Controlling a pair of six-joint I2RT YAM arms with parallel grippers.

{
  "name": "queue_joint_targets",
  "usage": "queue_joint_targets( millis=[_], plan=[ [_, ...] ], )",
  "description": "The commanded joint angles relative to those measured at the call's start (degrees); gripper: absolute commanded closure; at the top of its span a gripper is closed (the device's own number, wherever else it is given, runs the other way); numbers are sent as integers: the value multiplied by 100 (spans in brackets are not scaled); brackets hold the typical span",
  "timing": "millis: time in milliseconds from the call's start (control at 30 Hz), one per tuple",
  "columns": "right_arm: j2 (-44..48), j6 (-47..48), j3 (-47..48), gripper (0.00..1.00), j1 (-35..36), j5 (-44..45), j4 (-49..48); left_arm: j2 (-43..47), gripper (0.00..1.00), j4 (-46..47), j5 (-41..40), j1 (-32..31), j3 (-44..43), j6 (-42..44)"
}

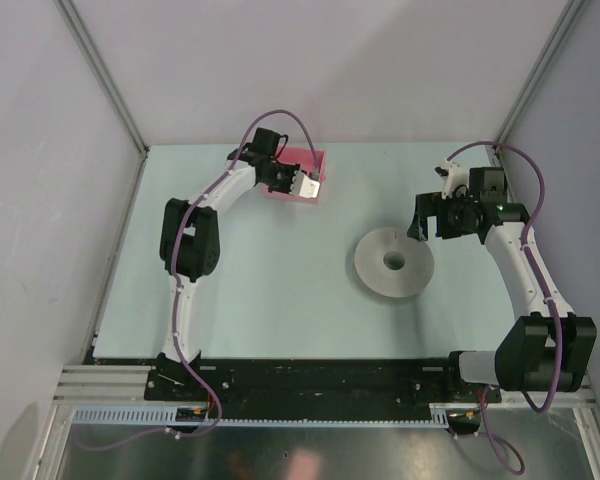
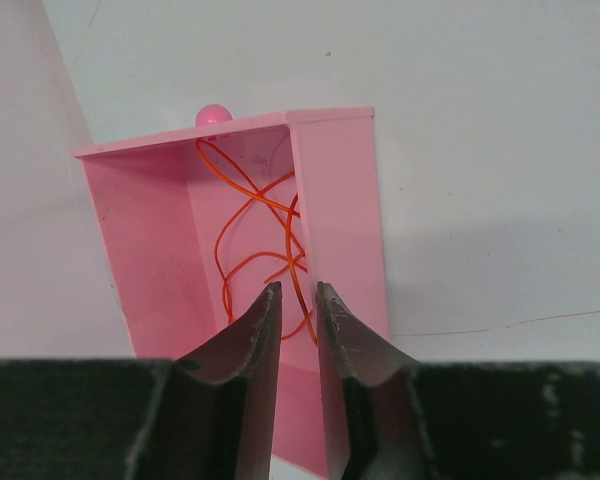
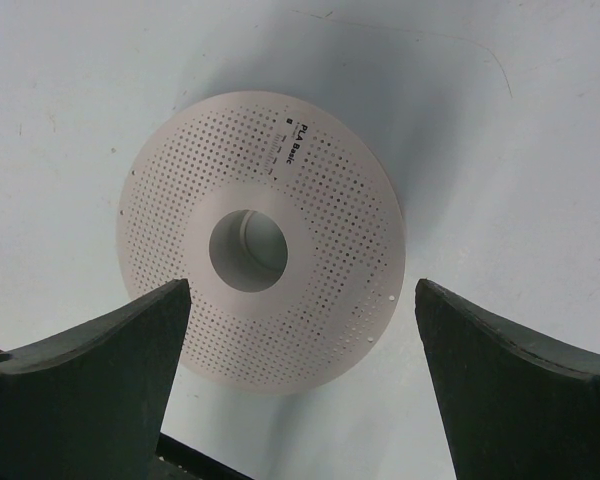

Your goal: Wrap the cables

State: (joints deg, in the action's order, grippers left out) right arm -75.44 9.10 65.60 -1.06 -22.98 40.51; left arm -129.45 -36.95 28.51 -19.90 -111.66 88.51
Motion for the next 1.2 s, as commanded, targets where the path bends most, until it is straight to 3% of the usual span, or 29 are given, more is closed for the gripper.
queue_joint_targets(
  millis=[0,233,433,700,1000,1167],
  plan=[
    [-23,83,238,1,-39,-31,9,50,75,64,-92,19,-208,54],
    [-39,72,235,1,-43,-22,-7,3,83,57,-92,30,-226,72],
    [-30,69,234,1,-55,13,4,-21,99,58,-71,22,-358,-26],
    [-25,44,242,1,-86,-73,-55,236,100,67,-15,23,-1076,-929],
    [165,213,250,1,-87,-55,-214,701,100,127,-333,149,-2442,-2414],
    [416,477,261,1,-87,143,-596,1213,100,295,-382,226,-2717,-3246]
  ],
)
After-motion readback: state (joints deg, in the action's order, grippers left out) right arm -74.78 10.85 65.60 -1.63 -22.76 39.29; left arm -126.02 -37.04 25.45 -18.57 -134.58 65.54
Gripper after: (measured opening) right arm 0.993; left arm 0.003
